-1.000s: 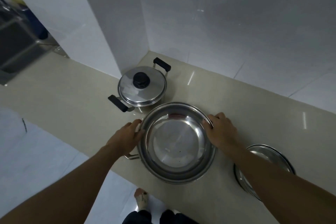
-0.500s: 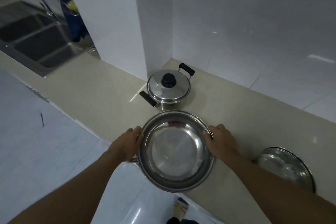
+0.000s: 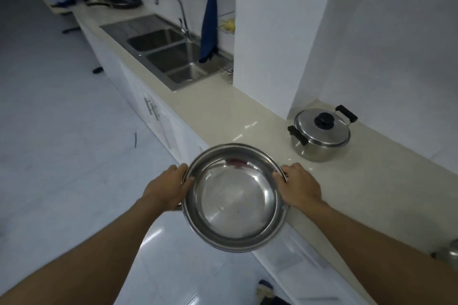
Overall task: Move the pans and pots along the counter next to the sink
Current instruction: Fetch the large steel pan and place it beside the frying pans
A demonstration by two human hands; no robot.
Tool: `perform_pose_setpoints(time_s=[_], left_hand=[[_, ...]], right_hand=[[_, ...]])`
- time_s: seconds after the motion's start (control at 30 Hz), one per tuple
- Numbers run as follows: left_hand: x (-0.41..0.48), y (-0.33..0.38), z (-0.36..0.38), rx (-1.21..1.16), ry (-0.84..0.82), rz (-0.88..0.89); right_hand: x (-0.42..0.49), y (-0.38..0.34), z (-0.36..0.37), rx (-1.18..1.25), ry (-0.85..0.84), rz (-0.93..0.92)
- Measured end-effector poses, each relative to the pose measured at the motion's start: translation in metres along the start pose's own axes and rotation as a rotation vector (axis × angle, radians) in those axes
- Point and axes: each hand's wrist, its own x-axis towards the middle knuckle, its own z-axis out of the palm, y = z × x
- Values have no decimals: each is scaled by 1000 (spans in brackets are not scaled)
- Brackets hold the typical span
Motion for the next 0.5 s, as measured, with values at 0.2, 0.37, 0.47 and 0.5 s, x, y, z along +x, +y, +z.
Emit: perform_pose_setpoints(time_s=[0.2,0.37,0.47,0.5], left_hand=[[-7,-69,-40,39,76,-113],[7,-121,-65,45,134,-235],[25,-151,-82,52,143,-303],[33,-161,-89,53,142,-324]], right_hand=[[30,-89,12,-12,-13,-131],[73,-160,28,-19,-33,-223],[108,-201,42,-8,-50,-275],[122,-214,46,-4,-58,-290]])
